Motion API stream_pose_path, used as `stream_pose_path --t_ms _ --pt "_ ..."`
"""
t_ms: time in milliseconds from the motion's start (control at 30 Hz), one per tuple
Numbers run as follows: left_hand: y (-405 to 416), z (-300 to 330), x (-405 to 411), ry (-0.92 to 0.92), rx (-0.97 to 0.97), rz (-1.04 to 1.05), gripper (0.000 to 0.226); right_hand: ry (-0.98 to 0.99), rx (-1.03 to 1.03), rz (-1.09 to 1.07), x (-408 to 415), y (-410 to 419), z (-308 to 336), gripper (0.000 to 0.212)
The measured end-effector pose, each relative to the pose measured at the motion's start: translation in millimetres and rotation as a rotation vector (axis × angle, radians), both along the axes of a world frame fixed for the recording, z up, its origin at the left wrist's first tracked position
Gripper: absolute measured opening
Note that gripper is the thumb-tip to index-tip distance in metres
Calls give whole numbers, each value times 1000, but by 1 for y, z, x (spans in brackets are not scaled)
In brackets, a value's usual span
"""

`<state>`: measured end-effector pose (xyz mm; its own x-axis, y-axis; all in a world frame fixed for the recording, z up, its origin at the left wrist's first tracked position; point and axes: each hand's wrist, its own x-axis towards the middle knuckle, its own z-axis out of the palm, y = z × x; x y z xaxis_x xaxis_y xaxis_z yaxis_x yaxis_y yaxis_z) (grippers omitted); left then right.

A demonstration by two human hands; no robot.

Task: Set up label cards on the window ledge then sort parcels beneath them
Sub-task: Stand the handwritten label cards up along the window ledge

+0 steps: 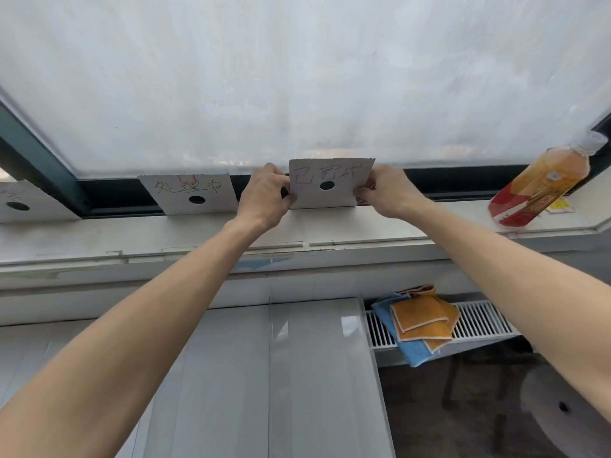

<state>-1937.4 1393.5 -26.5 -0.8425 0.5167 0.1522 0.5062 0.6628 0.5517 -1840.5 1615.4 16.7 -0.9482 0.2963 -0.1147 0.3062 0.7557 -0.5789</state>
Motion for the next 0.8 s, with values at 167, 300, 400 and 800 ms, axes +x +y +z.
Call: stream_pose_path --t_ms 167,300,400,800 --pt "1 0 -1 -4 -39 29 13 -20 26 47 -2 3 -1 15" --pt "3 -6 0 -26 -90 75 22 -40 53 67 -5 -2 -1 16" --pt "6 -7 -1 -26 -112 100 25 -32 55 66 -6 -4 3 15" --pt "6 -3 -2 49 -211 83 27 -62 15 101 -10 2 0 16"
